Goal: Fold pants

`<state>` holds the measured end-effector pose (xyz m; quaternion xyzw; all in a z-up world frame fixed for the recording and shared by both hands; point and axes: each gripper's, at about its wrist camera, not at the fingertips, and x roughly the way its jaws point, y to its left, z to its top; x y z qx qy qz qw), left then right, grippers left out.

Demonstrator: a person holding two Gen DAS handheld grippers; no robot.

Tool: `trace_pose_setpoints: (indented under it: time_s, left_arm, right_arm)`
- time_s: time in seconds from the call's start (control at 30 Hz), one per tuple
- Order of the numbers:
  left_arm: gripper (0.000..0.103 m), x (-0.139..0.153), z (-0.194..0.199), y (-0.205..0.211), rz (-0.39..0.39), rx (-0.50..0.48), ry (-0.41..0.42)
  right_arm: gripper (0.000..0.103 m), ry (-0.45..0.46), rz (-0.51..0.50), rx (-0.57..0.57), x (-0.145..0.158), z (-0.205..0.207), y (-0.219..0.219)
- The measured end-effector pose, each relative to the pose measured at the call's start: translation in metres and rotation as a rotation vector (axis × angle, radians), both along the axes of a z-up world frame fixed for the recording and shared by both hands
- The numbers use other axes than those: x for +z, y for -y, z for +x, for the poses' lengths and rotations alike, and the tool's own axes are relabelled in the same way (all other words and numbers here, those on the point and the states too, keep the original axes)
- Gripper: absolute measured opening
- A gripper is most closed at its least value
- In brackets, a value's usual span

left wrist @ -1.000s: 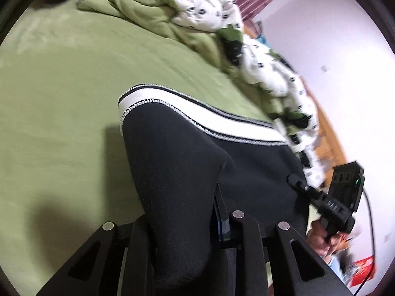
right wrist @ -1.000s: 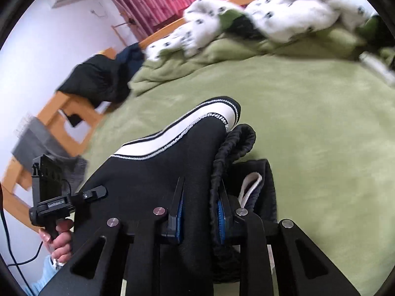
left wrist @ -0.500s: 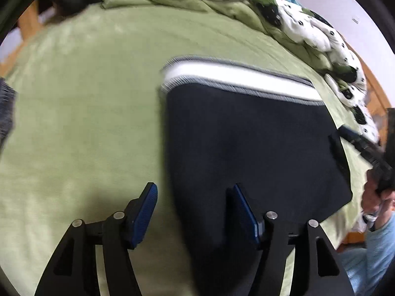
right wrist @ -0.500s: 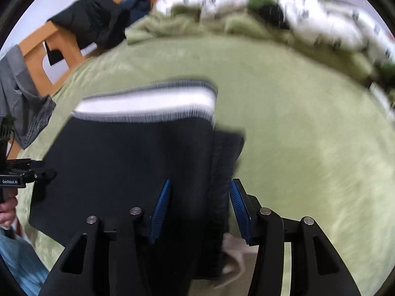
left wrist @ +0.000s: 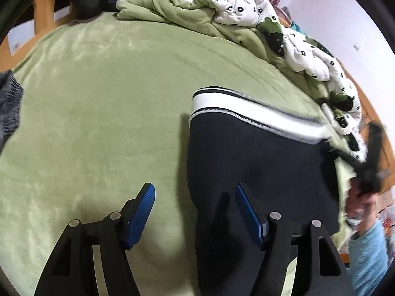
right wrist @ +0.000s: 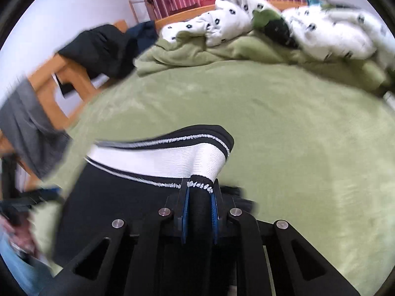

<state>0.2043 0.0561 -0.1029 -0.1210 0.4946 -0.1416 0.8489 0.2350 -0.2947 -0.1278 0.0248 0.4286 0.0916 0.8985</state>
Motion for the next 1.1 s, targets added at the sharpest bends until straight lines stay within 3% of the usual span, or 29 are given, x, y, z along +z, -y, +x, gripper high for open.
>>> trace_pose_setpoints:
  time_s: [0.07,0.13,0.2,0.33,0.43,0.53,0.6,0.77,0.93,1.1]
  left_arm:
    - [0.066,-0.003,0.002,0.008,0.029,0.009,-0.008]
    - [0.066,0.000,0.001,0.014,0.040,0.013,0.015]
    - [0.066,0.011,0.000,0.018,0.048,0.007,0.089]
    - [0.066,0.028,0.012,0.035,0.005,-0.026,0.218]
    - [0.066,0.024,0.042,0.054,-0.023,-0.065,0.240]
    - [0.066,-0.001,0.074,0.074,0.066,-0.082,0.200]
    - [0.067,-0.027,0.088,0.088,0.187,-0.081,0.145]
    - [0.075,-0.029,0.084,0.094,0.220,-0.119,0.152]
    - [0.075,-0.028,0.038,0.090,0.211,-0.189,0.063]
    - [0.075,-0.027,-0.047,0.090,0.250,-0.306,0.117]
  right_arm:
    - [0.019,-0.015,0.008,-0.043,-0.022,0.004,0.005]
    - [0.042,0.010,0.045,-0.087,-0.018,0.001,0.013]
    - [0.049,-0.007,0.013,-0.110,-0.006,-0.001,0.016]
    - [0.049,0.089,0.032,-0.084,0.023,-0.022,0.001]
    - [0.049,0.138,0.000,-0.028,0.024,-0.010,-0.022]
    - [0.044,0.050,-0.098,0.007,-0.009,0.020,-0.035]
    - [0.044,0.078,-0.098,0.009,-0.023,0.025,-0.032]
    - [0.044,0.081,-0.083,0.019,-0.024,0.023,-0.028]
    - [0.044,0.056,-0.116,0.011,-0.008,-0.008,-0.031]
    - [0.044,0.028,-0.165,0.061,-0.013,-0.085,-0.026]
